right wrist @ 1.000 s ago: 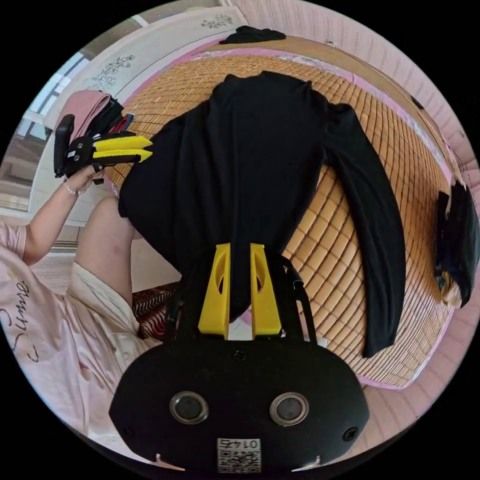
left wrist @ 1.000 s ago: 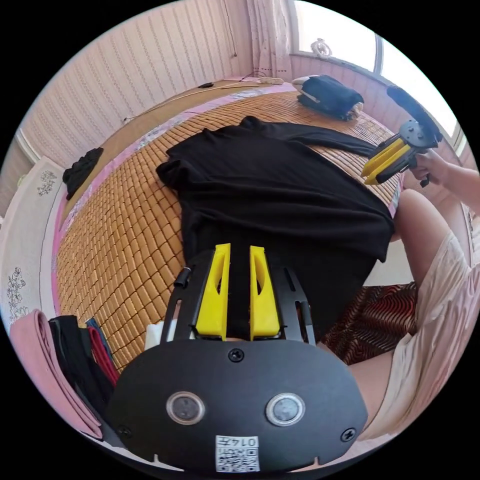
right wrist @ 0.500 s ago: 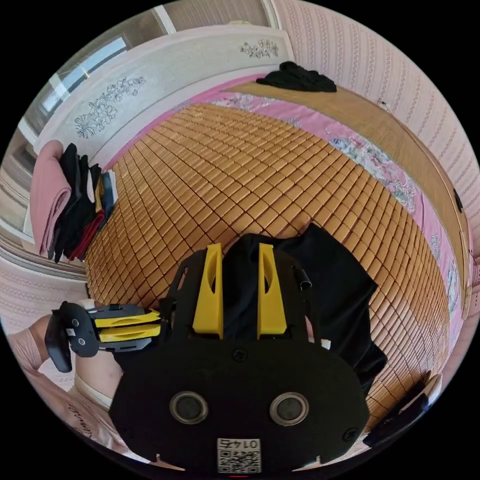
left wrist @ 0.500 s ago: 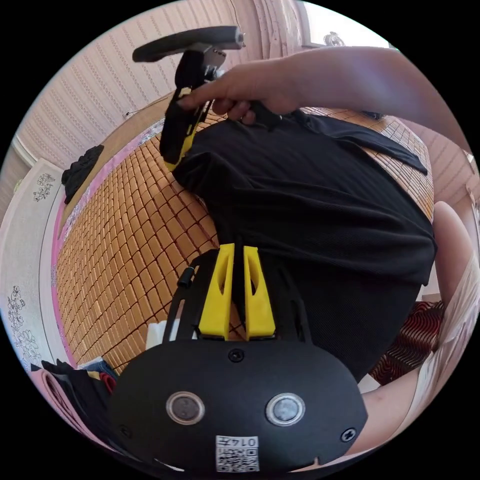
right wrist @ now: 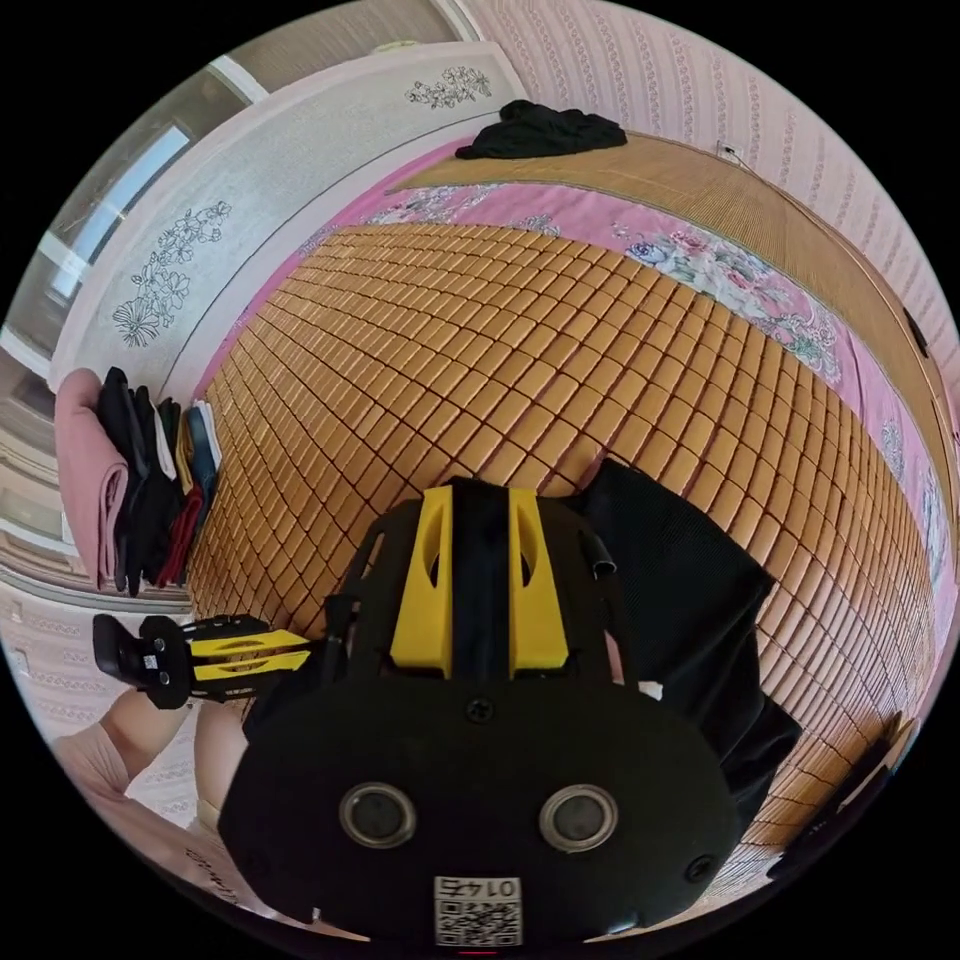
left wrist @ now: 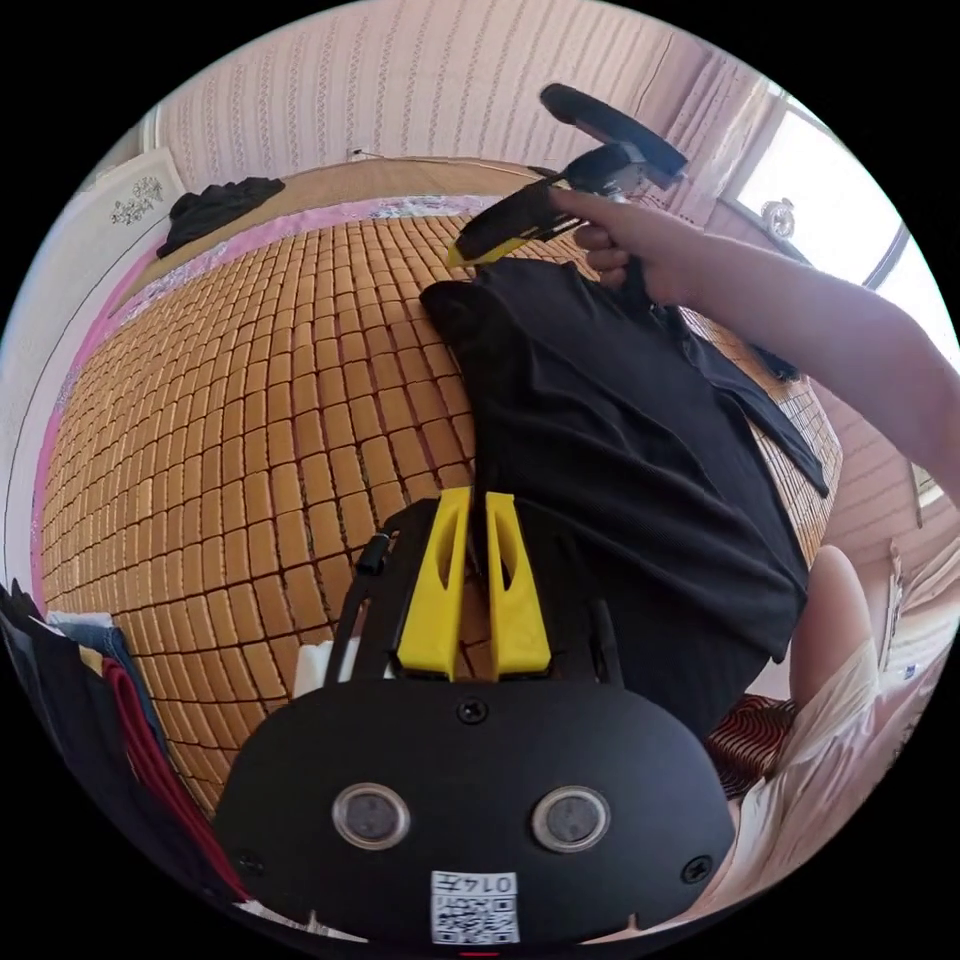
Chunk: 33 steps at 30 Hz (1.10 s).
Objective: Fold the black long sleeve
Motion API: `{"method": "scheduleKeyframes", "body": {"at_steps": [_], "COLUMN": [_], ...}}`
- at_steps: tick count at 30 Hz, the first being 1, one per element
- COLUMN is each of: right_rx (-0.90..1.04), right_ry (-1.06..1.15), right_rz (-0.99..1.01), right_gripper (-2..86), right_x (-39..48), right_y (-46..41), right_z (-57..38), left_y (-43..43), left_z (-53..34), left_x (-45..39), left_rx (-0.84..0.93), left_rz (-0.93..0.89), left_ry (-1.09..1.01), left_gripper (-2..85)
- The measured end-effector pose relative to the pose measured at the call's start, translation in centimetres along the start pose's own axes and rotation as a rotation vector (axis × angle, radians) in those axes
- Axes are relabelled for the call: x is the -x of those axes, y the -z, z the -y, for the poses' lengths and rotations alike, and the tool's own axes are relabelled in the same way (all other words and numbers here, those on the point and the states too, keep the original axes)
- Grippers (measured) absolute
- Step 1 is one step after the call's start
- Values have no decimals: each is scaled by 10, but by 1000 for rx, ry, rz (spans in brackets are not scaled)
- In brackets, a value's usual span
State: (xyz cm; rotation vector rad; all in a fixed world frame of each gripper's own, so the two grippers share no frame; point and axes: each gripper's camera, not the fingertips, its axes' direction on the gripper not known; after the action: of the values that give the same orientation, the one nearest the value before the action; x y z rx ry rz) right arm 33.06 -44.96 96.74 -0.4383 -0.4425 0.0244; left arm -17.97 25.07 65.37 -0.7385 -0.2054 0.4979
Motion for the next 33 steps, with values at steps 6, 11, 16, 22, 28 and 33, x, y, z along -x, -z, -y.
{"method": "scheduleKeyframes", "body": {"at_steps": [6, 11, 16, 22, 28, 33], "right_rx": [-388, -381, -444, -632, -540, -618], "right_ry": [69, -133, -487, -877, -990, -1098], "right_rz": [-194, -440, -581, -754, -749, -655], "right_gripper": [57, 56, 57, 79, 105, 114], "right_x": [-25, -52, -73, -107, -151, -186], "right_y": [99, 132, 147, 157, 136, 137], "right_z": [-149, -366, -522, -625, -676, -713], "left_y": [40, 46, 30, 15, -20, -73], "left_z": [-10, -8, 26, 96, 156, 199], "left_x": [-27, -95, -174, -283, -380, -450], "left_rx": [-85, -61, -2, -47, -91, 35], "left_rz": [9, -89, -161, -159, -139, -214], "left_ry": [-9, -151, -309, -491, -630, -711], "left_gripper": [48, 50, 51, 59, 60, 84]}}
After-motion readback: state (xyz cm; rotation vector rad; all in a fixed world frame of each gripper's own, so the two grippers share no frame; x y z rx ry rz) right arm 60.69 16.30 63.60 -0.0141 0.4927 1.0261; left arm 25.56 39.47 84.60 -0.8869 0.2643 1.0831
